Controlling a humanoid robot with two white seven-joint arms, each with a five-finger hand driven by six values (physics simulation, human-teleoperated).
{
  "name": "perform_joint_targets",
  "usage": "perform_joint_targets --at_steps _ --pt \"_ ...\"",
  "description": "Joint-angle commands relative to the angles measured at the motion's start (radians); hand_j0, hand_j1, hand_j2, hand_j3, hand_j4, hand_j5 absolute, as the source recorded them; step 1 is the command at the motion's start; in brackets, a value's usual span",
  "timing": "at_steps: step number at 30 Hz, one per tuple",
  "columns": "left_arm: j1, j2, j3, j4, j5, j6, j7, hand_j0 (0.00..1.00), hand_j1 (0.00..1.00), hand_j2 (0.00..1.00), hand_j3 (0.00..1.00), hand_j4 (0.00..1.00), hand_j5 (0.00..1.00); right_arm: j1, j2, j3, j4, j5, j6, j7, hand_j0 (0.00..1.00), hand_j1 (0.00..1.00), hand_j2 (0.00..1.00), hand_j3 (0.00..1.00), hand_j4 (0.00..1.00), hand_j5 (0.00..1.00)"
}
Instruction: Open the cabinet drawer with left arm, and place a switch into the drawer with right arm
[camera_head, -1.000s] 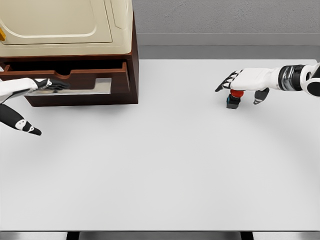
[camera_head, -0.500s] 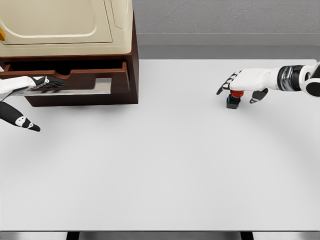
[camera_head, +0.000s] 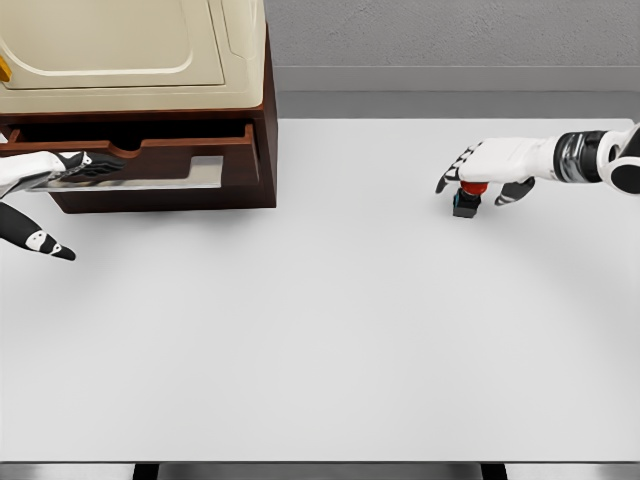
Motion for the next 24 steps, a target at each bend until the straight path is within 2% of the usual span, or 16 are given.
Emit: perform_joint_targets --at_steps 1,9,12,24 --pt "0.000 0.001 -0.005 -0.003 0.008 -0.003 0.000 1.00 1.00 1.00 1.00 1.00 1.00 0.000 -0.001 -0.003 0.000 -0.003 0.002 0.000 0.83 0.83 0.83 0.83 0.83 0.83" --pt "0.006 0.012 -0.011 -0.040 0.008 -0.005 0.000 1.00 1.00 1.00 1.00 1.00 1.00 0.000 -0.001 -0.003 0.000 -0.003 0.002 0.000 0.83 0.83 0.83 0.83 0.83 0.83" --pt "0.008 0.015 -0.026 -0.042 0.010 -0.008 0.000 1.00 1.00 1.00 1.00 1.00 1.00 0.000 -0.001 -0.003 0.000 -0.003 0.002 0.000 0.89 0.89 0.89 0.89 0.89 0.89" --pt "0.009 0.064 -0.064 -0.098 0.011 -0.025 0.000 1.00 1.00 1.00 1.00 1.00 1.00 -0.002 -0.001 -0.003 0.000 -0.003 0.002 0.000 0.87 0.87 0.87 0.87 0.87 0.87"
